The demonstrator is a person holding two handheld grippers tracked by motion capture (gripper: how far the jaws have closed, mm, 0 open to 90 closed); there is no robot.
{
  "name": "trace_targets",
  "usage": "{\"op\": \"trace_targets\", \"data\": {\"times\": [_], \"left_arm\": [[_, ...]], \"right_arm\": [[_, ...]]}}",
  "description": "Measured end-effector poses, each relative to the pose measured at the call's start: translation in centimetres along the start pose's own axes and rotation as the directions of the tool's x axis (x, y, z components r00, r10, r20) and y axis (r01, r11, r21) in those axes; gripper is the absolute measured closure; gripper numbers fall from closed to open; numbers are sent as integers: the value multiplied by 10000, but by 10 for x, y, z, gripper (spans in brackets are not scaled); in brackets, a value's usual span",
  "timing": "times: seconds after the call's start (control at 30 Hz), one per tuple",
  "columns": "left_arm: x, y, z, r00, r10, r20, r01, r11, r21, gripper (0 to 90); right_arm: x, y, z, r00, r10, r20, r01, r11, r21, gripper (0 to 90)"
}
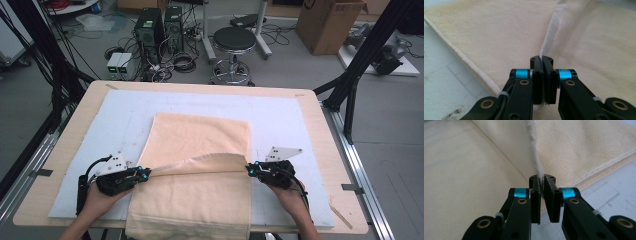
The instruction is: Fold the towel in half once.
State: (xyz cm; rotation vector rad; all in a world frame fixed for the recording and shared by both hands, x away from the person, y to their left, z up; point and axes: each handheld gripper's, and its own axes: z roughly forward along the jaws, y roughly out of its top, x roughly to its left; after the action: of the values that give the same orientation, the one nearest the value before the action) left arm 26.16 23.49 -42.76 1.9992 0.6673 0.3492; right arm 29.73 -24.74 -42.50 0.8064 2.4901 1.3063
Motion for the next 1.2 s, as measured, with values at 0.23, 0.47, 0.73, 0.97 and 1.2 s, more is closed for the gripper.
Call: {"op": "trace_targets", "data": {"times": [0.23,0.47,0.73,0.97,1.2], "left_arm": [[-19,-8,-14,9991,201,381,-199,9998,-60,870],[-20,-8,-10,9984,204,535,-200,9998,-82,530],[6,-1,10,9998,37,-184,-36,10000,31,473],[11,-7,26,9995,201,242,-227,9935,1117,598],[6,-6,26,9992,314,-252,-289,9952,938,819]], "right_arm": [[18,-16,-24,9994,-171,-312,166,9997,-178,858],[13,-12,-25,9989,206,-426,-231,9980,-595,665],[0,3,11,9990,373,-245,-373,9993,-17,483],[8,-1,31,9985,-391,-384,429,9938,1026,621],[11,1,27,9983,-489,-316,516,9944,924,838]]}}
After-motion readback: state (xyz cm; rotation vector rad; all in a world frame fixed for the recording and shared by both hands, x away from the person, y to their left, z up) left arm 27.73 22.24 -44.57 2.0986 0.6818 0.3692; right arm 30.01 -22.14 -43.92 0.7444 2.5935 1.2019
